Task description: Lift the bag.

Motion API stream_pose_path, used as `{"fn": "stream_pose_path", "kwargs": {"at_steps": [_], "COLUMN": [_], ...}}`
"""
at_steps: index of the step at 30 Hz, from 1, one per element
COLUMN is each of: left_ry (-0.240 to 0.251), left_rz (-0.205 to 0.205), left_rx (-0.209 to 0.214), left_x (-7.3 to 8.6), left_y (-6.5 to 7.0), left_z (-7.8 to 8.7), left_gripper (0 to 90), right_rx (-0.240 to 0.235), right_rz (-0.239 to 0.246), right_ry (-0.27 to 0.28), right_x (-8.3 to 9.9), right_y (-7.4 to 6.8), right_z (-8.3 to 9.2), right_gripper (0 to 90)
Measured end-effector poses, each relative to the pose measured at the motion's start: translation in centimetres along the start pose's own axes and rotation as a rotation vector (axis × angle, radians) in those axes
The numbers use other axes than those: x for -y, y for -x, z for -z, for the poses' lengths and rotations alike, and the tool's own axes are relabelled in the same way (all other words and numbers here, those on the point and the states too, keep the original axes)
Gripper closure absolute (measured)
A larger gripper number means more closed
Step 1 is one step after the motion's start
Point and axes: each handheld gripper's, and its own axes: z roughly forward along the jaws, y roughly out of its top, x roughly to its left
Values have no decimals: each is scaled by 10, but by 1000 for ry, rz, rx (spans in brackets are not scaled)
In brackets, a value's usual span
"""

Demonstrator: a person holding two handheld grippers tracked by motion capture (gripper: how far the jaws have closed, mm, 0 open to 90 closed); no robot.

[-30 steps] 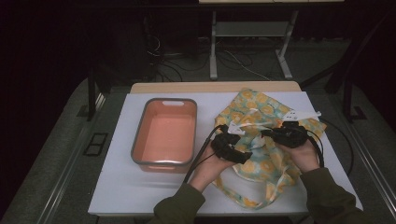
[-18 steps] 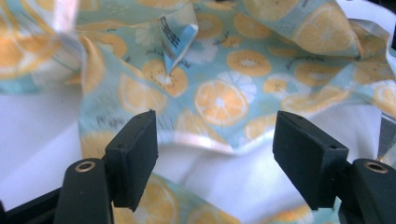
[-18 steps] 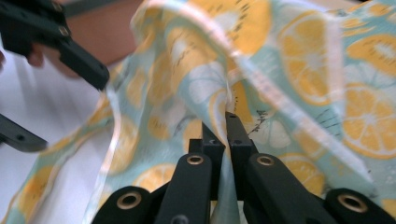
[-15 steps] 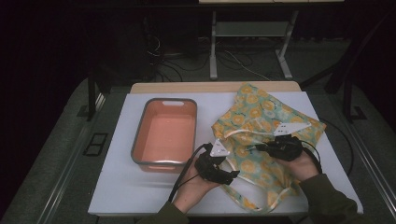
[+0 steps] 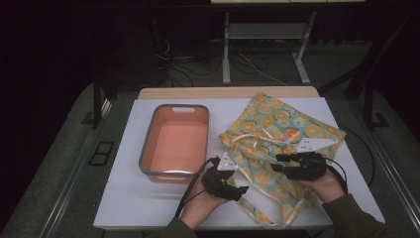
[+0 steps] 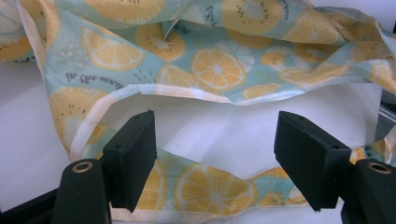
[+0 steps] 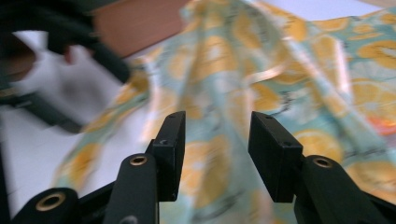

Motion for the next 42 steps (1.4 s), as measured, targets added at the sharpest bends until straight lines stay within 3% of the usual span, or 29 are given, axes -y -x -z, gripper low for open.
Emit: {"fn": "stream_pose_path", "kwargs": {"at_steps": [5, 11, 12, 14, 17, 19, 30, 36, 38, 42], "left_ry": [-3, 1, 2, 2, 3, 4, 58, 75, 60, 51], "left_rz": [1, 0, 2, 1, 2, 1, -20, -8, -9, 30], "left_rx": [-1, -5, -5, -7, -11, -16, -73, -126, -173, -199], "left_x": [0, 0, 0, 0, 0, 0, -11, -29, -34, -37], "left_y": [0, 0, 0, 0, 0, 1, 6, 0, -2, -10], "left_z": [-1, 0, 0, -1, -2, -2, -4, -14, -21, -32], "left_gripper": [285, 285, 285, 285, 285, 284, 281, 281, 286, 309], "right_rx": [-84, -65, -59, -40, -7, -2, 61, 66, 69, 71], "right_rz": [13, 89, 102, 112, 119, 114, 69, 65, 64, 56], "right_ry": [-103, -253, -265, -287, -288, -283, -173, -159, -156, -137], "right_x": [18, 36, 37, 38, 39, 38, 37, 35, 35, 34], "right_y": [-21, -38, -38, -36, -29, -24, 11, 17, 18, 21], "right_z": [-11, -32, -33, -34, -31, -28, 12, 16, 16, 20], "right_gripper": [505, 460, 483, 628, 833, 885, 889, 889, 889, 889]}}
